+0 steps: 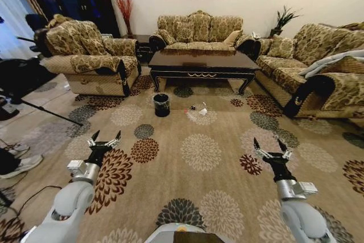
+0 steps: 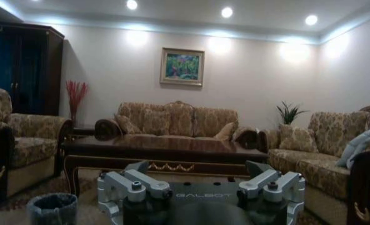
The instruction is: Move to the front of the table and pick up the trash from the floor, then place it into the trash bin.
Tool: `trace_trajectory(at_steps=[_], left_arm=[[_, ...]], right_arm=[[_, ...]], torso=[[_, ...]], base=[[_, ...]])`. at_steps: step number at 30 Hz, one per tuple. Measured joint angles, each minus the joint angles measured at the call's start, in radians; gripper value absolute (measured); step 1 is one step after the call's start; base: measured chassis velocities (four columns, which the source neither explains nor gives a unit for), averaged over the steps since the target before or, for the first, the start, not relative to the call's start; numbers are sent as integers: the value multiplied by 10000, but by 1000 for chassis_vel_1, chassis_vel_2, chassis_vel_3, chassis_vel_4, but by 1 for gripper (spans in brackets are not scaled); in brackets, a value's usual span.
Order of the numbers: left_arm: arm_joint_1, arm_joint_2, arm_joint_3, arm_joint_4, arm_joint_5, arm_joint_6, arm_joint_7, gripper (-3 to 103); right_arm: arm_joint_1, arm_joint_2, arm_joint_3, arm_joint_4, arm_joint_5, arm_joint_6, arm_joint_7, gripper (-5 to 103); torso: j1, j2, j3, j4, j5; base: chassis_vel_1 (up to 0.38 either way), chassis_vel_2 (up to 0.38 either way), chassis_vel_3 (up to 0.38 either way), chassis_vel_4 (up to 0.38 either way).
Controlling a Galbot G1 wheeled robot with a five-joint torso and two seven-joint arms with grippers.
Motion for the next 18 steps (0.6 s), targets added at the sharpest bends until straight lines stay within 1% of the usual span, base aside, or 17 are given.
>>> trace_trajectory(at_steps=[6,8,10,18], left_arm=[[0,35,174,-130,54,112,8,100],[-11,28,180,-134,64,119,8,100],[-17,-32,182,-146,110,133,8,100],[133,-154,92,-124,157,50,17,100]], right_arm=[[48,-14,-110,-171,-24,22,20,100],[58,-11,-116,-197,-25,27,20,100],[104,26,-161,-379,-54,76,13,100],[88,196,-266,-413,-149,124,-61,100]], torso=[[-137,-318,-182,0,0],[-150,-349,-201,0,0],[-206,-501,-295,0,1],[-332,-788,-461,0,0]], base=[[0,0,0,0],[0,0,0,0],[0,0,0,0],[0,0,0,0]])
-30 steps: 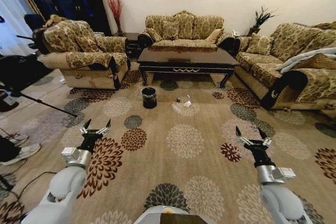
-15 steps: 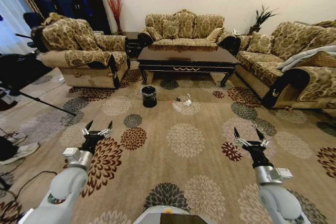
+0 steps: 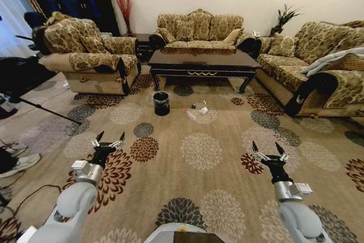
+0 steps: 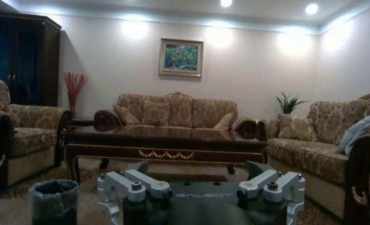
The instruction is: Move to the front of the table and pick up the trash from the floor, then place it into the trash bin.
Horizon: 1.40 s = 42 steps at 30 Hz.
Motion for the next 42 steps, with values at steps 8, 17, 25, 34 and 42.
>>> trace_trajectory(at_steps=[8,17,25,34,42], left_arm=[[135,-48,-74,-14,55,-27,22,100],[253,-81,-79,-18,123,-37,120,100],[242,-82,-98,-16,129,-74,121,100],[227,-83,-118,-11,120,-112,84,99],[222,-100,-119,29,178,-168,49,99]], right_arm=[[-37,127,-91,-12,-76,24,-58,100],[-174,178,-13,-21,-221,105,-149,100],[-168,153,-52,-116,-381,160,-156,100],[-117,128,-42,-170,-405,158,-138,100],[-128,125,-14,-220,-447,151,-116,100]], torso=[[-139,-335,-190,1,1],[-293,-716,-418,0,0],[-431,-1062,-625,0,0],[-587,-1456,-866,0,0],[-719,-1780,-1060,0,0]], base=[[0,0,0,0],[0,0,0,0],[0,0,0,0],[0,0,0,0],[0,0,0,0]])
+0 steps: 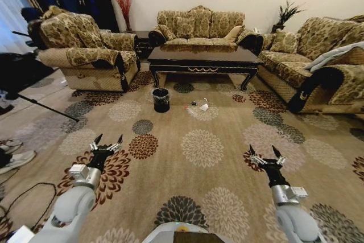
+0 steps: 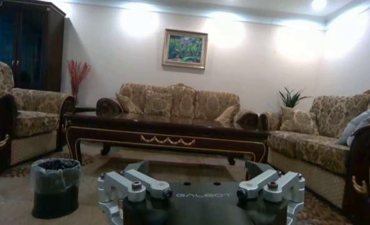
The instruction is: Move to the front of the table and pick up the trash from the floor, then place it into the trash bin.
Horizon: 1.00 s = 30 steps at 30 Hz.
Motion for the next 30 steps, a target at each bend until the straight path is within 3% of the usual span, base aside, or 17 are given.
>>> trace_trajectory(at_steps=[30], left_arm=[[-12,-9,41,-58,53,-45,-105,99]], right_arm=[[-15,-65,32,-3,128,19,-17,100]], torso=[[-478,-1254,-777,0,0]], base=[[0,0,0,0]])
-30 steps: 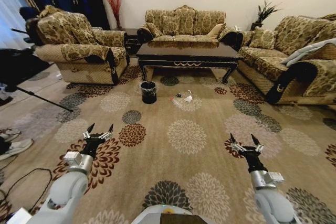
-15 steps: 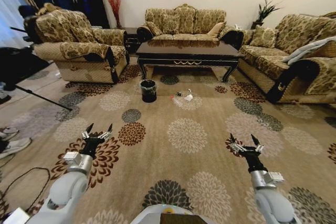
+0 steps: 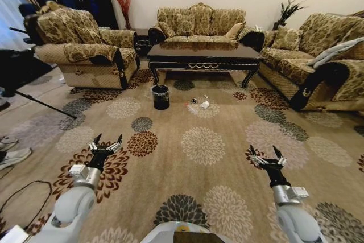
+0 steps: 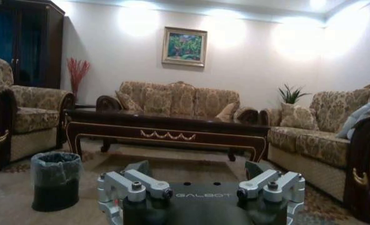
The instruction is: Move to the front of the table and pick up the trash from the floor, then place it into the trash bin.
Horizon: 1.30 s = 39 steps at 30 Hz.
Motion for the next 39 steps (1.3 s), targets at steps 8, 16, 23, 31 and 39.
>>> trace_trajectory(at_steps=[8,16,23,31,39], left_arm=[[-50,21,19,-4,25,-17,-17,99],[-58,25,19,-29,21,-84,-19,98],[-6,12,0,-31,21,-131,-15,97],[47,-9,-34,-74,21,-166,-12,98],[97,-35,-41,-104,20,-176,-10,98]], right_arm=[[154,-23,-136,12,215,17,-14,100],[148,-26,-120,-18,214,42,-24,100],[118,15,-95,19,297,38,-25,100],[89,41,-77,86,338,21,-22,100],[13,116,-18,126,328,28,-22,100]], torso=[[-111,-311,-199,0,0],[-223,-634,-411,0,0],[-301,-868,-563,0,1],[-412,-1174,-758,0,1],[-513,-1544,-1026,0,0]], base=[[0,0,0,0],[0,0,0,0],[0,0,0,0],[0,0,0,0],[0,0,0,0]])
